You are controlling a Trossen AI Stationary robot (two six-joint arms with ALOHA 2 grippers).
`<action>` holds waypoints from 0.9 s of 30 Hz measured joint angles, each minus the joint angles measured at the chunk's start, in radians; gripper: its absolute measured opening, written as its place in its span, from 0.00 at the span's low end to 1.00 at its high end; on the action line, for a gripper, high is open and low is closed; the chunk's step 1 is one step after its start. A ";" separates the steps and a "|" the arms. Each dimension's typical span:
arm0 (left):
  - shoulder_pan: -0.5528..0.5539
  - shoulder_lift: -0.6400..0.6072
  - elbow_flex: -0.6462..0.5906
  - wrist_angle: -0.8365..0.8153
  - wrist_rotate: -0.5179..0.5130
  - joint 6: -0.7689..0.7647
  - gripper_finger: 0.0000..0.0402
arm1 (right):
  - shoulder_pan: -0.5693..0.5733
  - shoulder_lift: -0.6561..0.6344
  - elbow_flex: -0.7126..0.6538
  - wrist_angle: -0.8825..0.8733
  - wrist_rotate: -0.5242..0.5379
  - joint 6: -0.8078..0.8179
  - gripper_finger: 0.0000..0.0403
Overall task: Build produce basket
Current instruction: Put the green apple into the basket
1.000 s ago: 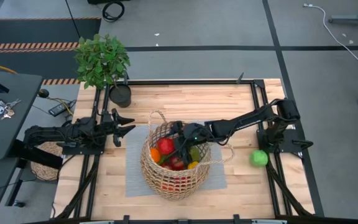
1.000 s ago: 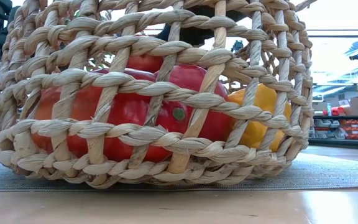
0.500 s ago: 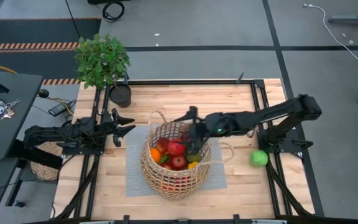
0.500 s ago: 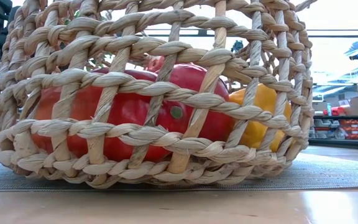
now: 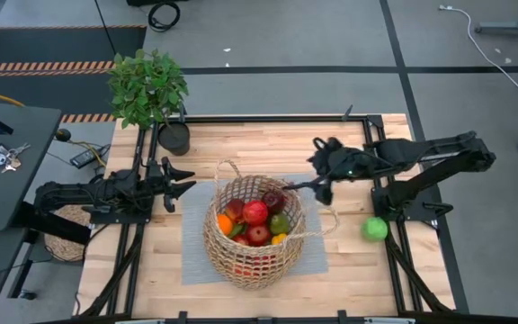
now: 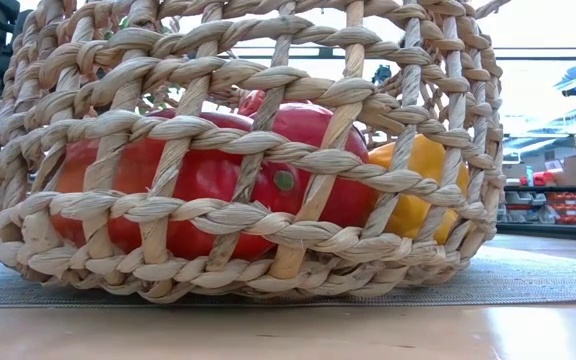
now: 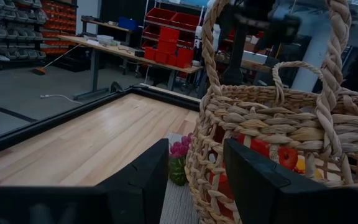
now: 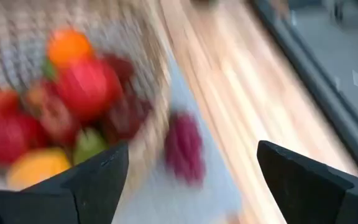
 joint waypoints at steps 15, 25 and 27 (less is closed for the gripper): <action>0.000 0.000 0.000 0.000 0.000 0.000 0.40 | 0.040 -0.007 -0.132 -0.450 -0.149 0.424 0.86; 0.000 0.000 0.000 0.000 0.000 0.000 0.40 | 0.113 -0.008 -0.328 -0.470 -0.385 0.683 0.87; 0.000 0.000 0.000 0.000 0.000 0.000 0.40 | 0.130 -0.008 -0.355 -0.468 -0.408 0.705 0.88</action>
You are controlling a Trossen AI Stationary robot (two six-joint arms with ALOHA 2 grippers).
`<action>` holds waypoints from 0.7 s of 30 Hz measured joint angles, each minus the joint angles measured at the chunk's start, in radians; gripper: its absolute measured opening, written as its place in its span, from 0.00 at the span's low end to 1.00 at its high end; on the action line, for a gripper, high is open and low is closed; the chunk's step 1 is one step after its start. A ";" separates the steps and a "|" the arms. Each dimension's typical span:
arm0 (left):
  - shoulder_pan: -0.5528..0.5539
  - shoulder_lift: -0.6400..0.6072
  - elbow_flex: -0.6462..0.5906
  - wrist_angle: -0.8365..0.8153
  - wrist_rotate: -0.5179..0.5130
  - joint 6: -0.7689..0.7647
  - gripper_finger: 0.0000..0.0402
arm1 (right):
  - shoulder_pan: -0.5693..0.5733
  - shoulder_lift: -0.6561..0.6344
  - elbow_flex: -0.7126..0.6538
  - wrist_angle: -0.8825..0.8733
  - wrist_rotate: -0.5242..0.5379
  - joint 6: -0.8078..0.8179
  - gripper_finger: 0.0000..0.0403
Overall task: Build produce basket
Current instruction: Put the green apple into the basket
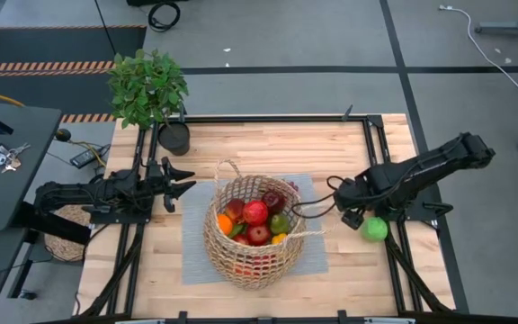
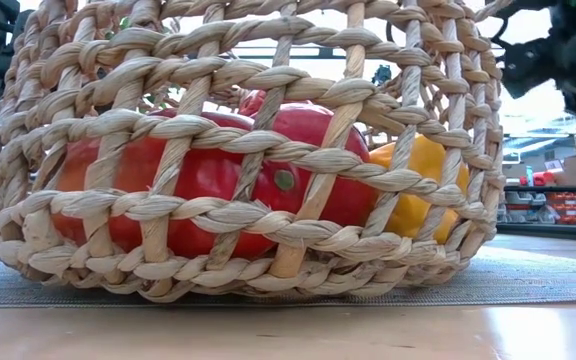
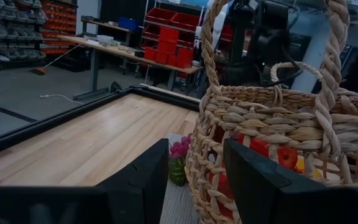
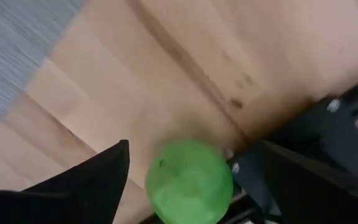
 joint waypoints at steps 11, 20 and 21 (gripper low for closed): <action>0.000 0.000 0.000 0.000 0.000 0.000 0.40 | 0.067 0.000 -0.048 -0.003 0.015 0.168 0.94; 0.000 0.000 0.000 0.000 0.000 0.000 0.40 | 0.136 0.000 -0.047 -0.052 -0.153 0.282 0.94; 0.000 0.000 0.000 0.000 0.000 0.000 0.40 | 0.150 0.000 -0.044 -0.049 -0.154 0.291 0.94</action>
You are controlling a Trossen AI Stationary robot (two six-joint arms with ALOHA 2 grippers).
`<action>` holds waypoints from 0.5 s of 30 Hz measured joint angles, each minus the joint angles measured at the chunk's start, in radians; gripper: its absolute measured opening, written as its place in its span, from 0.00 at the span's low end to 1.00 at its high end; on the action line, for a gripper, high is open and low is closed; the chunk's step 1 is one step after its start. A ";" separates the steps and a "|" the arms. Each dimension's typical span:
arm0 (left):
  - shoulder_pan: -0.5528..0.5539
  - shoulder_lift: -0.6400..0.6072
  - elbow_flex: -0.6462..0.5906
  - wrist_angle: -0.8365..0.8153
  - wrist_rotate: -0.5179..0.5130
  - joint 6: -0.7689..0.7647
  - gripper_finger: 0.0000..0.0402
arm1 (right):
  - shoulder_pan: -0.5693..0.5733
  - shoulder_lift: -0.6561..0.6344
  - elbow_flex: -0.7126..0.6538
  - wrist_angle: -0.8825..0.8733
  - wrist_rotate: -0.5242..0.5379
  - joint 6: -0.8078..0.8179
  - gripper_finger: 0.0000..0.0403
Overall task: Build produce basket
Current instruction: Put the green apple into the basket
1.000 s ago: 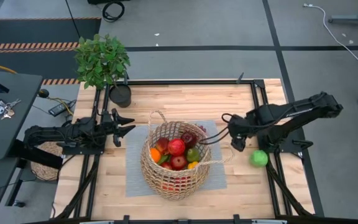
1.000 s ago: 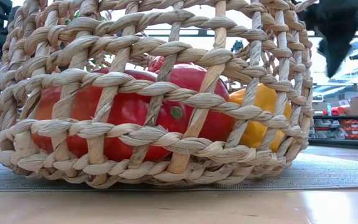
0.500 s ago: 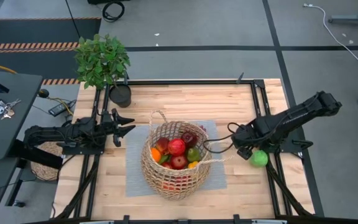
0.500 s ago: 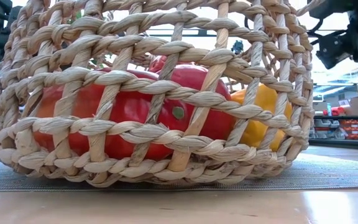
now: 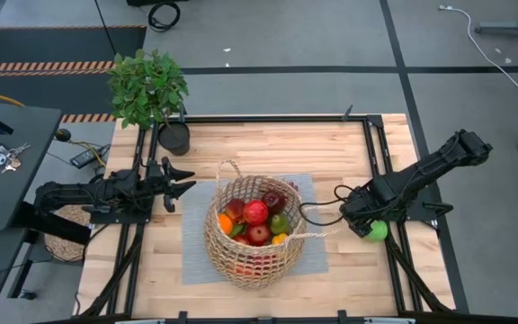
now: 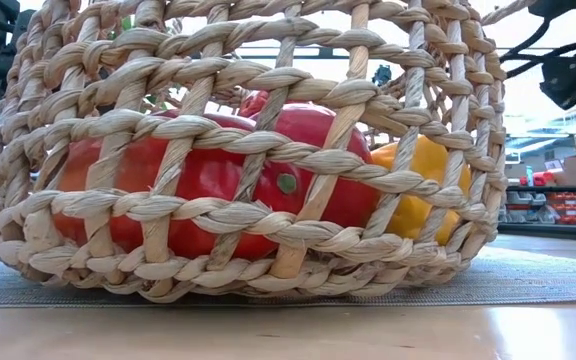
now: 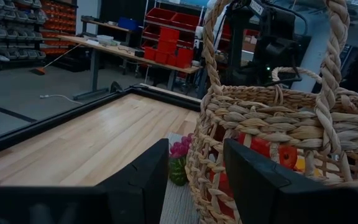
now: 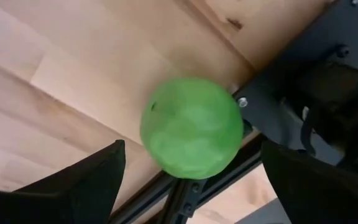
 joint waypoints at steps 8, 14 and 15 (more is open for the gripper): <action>0.000 0.000 0.000 0.000 0.000 0.000 0.40 | 0.099 0.000 0.024 0.006 0.042 0.083 0.91; 0.000 0.000 0.000 0.000 0.000 0.000 0.40 | 0.162 0.000 0.024 0.006 0.039 0.176 0.90; 0.000 0.000 0.000 0.000 0.000 0.000 0.40 | 0.171 0.000 0.024 0.006 0.036 0.183 0.90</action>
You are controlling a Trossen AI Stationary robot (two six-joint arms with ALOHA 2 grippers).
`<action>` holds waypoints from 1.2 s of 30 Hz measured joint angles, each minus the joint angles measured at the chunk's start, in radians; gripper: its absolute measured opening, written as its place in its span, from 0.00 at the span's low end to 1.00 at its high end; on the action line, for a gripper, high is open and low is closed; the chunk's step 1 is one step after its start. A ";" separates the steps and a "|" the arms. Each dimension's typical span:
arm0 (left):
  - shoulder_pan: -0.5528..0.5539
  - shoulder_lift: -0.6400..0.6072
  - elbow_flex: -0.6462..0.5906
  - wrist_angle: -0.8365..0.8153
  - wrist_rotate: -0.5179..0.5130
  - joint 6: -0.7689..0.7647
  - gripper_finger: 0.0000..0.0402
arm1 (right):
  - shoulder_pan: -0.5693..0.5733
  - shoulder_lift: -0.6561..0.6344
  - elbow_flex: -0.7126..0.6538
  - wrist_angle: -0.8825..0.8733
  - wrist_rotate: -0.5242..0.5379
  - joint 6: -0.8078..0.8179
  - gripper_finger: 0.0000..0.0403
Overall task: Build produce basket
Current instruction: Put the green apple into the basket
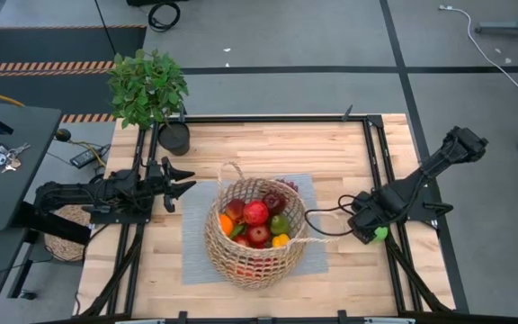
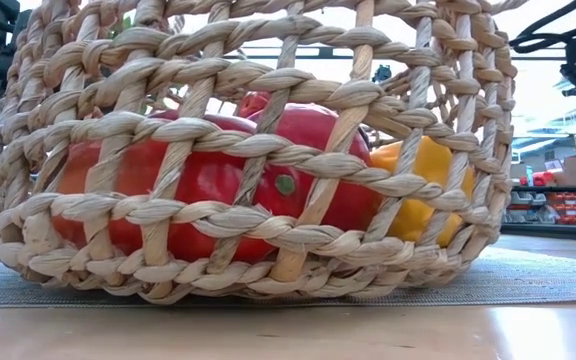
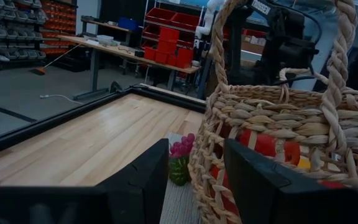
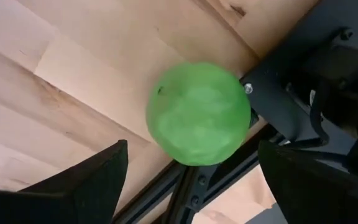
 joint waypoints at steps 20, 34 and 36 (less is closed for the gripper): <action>0.000 0.000 0.000 0.000 0.000 0.000 0.40 | 0.219 0.017 0.223 0.012 0.215 0.058 0.89; 0.000 0.000 0.000 0.000 0.000 0.000 0.40 | 0.383 0.329 0.280 -0.020 0.240 0.083 0.86; 0.000 0.000 0.000 0.000 0.000 0.000 0.40 | 0.375 0.354 0.280 -0.065 0.248 0.086 0.86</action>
